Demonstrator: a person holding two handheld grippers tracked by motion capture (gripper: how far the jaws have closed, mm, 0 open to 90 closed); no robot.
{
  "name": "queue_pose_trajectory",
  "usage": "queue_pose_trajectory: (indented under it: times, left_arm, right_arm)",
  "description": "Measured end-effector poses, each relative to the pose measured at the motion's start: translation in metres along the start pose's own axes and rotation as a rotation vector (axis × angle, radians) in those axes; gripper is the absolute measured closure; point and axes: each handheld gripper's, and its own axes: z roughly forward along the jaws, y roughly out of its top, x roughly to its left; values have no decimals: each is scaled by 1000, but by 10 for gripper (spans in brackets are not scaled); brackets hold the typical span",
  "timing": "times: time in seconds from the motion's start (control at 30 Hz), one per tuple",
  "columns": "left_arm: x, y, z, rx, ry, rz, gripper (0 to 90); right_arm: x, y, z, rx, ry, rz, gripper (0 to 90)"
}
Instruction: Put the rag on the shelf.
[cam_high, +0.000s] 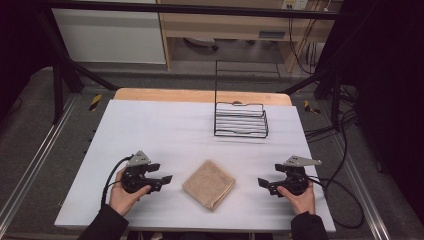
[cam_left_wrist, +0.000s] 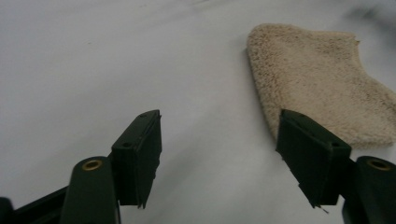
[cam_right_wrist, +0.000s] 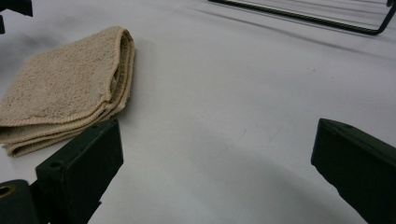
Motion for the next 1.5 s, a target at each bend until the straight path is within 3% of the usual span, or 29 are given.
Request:
queue_pose_trajectory:
  times: [0.27,0.4,0.5,0.73,0.93,1.17,1.5]
  left_arm:
    - [-27,12,33,69,-57,-2,464]
    - [-31,13,41,86,-78,-15,525]
    - [-34,10,45,107,-74,-3,602]
    - [-37,4,50,128,-76,0,694]
    - [-40,3,53,137,-80,15,753]
    - [-43,2,56,141,-68,25,782]
    - [-43,2,56,140,-73,14,808]
  right_arm:
    - [10,4,8,2,9,-4,56]
    - [15,5,12,6,11,-9,81]
    - [25,10,21,16,0,-19,124]
    - [44,15,39,29,45,-2,178]
    - [61,14,56,53,63,32,298]
    - [66,12,66,59,68,95,449]
    - [68,7,74,102,79,132,645]
